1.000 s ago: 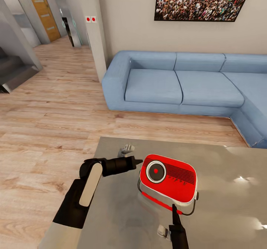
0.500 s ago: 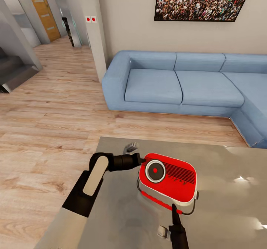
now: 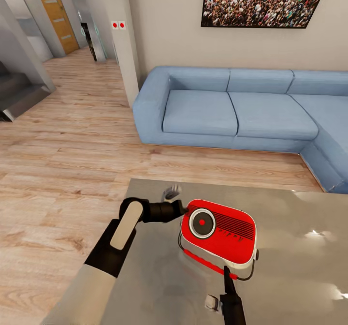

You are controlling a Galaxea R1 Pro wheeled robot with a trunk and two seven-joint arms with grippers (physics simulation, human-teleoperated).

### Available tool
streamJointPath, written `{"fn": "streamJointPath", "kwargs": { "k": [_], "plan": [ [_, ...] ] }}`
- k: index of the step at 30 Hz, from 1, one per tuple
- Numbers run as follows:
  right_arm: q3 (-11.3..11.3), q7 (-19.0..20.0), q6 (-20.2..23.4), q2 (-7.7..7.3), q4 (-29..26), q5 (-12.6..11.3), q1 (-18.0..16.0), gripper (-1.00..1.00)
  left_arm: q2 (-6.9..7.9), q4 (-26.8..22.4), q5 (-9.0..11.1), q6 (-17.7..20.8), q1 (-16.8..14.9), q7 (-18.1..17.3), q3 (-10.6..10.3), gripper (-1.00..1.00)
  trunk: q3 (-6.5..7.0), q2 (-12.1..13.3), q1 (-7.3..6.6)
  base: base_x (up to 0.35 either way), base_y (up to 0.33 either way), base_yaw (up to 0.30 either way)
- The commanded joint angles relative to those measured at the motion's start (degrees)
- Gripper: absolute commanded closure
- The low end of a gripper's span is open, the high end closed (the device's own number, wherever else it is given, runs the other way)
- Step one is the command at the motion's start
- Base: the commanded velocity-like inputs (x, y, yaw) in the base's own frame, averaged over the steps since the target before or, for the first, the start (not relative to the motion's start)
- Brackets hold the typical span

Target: Turn on the radio receiver that's on the table in the living room.

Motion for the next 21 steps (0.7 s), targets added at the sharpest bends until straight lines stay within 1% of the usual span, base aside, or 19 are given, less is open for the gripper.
{"fn": "streamJointPath", "kwargs": {
  "k": [1,4,7,9,13,17,21],
  "plan": [
    [0.05,-0.02,0.18,0.00,-0.04,0.31,-0.01,1.00,0.00,0.71,0.04,-0.06,-0.06,0.12,0.00,1.00,0.00,0.00,0.00,0.000,0.000,0.000],
    [0.06,-0.06,0.18,0.03,-0.04,0.33,-0.01,1.00,0.00,2.35,0.05,-0.21,-0.60,0.24,0.00,1.00,0.00,0.00,0.00,0.000,0.000,0.000],
    [0.07,-0.09,0.18,0.07,-0.07,0.34,-0.01,1.00,0.00,5.02,0.11,-0.48,-1.84,0.24,0.01,1.00,0.00,0.00,0.00,0.000,0.000,0.000],
    [0.07,-0.23,0.18,0.08,-0.06,0.34,-0.01,1.00,0.00,6.92,0.61,-1.34,-2.37,0.24,0.01,1.00,0.00,0.00,0.00,0.000,0.000,0.000],
    [0.07,-0.62,0.18,0.08,-0.09,0.34,-0.01,1.00,0.00,8.82,2.22,-2.91,-2.65,0.24,0.00,1.00,0.00,0.00,0.00,0.000,0.000,0.000],
    [0.09,-0.84,0.18,0.08,-0.10,0.34,-0.01,1.00,0.00,9.43,2.78,-3.30,-2.77,0.20,-0.02,1.00,0.00,0.00,0.00,0.000,0.000,0.000],
    [0.07,-0.96,0.18,0.09,-0.13,0.34,-0.01,1.00,0.00,10.99,3.01,-3.55,-2.80,0.10,-0.95,1.00,0.00,0.00,0.00,0.000,0.000,0.000]
  ]
}}
